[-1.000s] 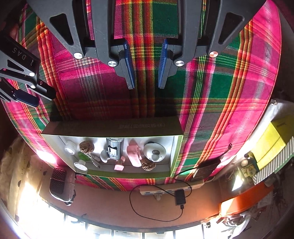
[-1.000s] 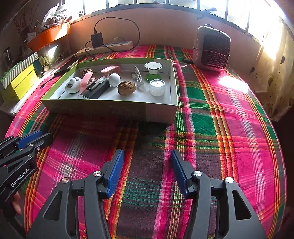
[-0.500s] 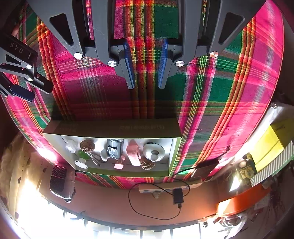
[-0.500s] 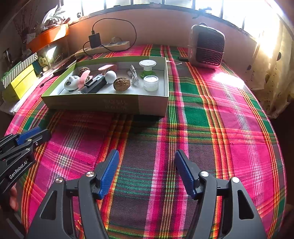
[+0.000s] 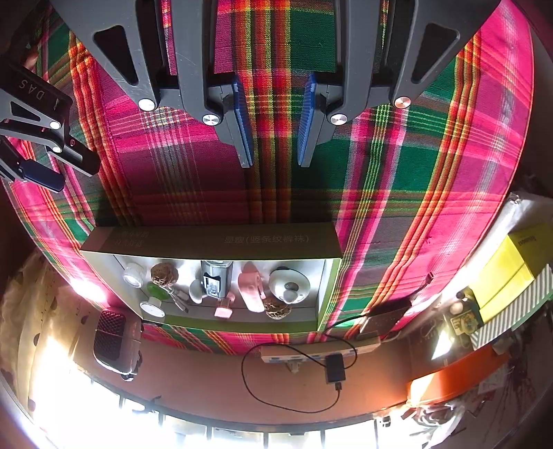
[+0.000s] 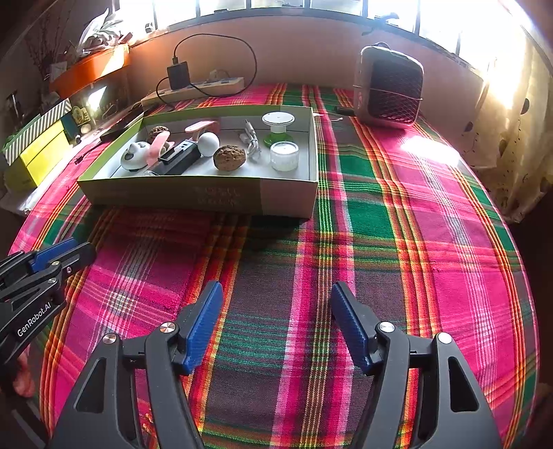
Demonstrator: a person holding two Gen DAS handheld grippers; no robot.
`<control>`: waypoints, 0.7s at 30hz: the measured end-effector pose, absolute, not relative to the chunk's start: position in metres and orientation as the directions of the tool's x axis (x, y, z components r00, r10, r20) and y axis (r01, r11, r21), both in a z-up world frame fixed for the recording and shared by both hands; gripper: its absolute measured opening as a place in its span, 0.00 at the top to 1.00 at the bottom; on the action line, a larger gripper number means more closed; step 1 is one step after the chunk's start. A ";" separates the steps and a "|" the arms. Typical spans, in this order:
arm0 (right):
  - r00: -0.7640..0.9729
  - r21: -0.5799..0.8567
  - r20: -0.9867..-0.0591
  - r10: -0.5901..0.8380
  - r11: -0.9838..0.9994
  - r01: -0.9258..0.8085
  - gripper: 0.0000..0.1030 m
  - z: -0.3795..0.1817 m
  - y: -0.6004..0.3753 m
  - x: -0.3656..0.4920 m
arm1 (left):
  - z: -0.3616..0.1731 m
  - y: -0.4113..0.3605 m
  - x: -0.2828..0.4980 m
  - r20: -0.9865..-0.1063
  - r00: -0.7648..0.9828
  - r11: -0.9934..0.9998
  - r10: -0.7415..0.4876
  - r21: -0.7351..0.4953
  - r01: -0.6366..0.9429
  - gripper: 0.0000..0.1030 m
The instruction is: Organize objects
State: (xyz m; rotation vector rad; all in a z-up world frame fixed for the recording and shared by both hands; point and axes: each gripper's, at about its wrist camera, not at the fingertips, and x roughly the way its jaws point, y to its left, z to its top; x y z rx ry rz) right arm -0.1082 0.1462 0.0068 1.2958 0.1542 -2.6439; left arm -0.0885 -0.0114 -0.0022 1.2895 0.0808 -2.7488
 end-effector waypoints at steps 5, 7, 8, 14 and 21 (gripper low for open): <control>-0.599 -0.008 -0.791 -0.127 -0.976 0.218 0.36 0.007 0.146 -0.108 | -0.002 -0.011 -0.089 -0.769 -0.635 -0.993 -0.072 -0.003 0.117 0.76; -0.599 -0.009 -0.791 -0.126 -0.976 0.218 0.36 0.007 0.146 -0.108 | -0.002 -0.011 -0.089 -0.769 -0.635 -0.993 -0.072 -0.003 0.117 0.76; -0.599 -0.009 -0.791 -0.126 -0.976 0.218 0.36 0.007 0.146 -0.108 | -0.002 -0.011 -0.089 -0.769 -0.635 -0.993 -0.073 -0.002 0.117 0.76; -0.599 -0.009 -0.791 -0.126 -0.976 0.218 0.36 0.007 0.146 -0.108 | -0.003 -0.011 -0.089 -0.769 -0.635 -0.993 -0.075 0.001 0.117 0.76; -0.599 -0.009 -0.791 -0.126 -0.976 0.218 0.36 0.007 0.146 -0.108 | -0.003 -0.011 -0.089 -0.769 -0.635 -0.993 -0.075 0.001 0.117 0.76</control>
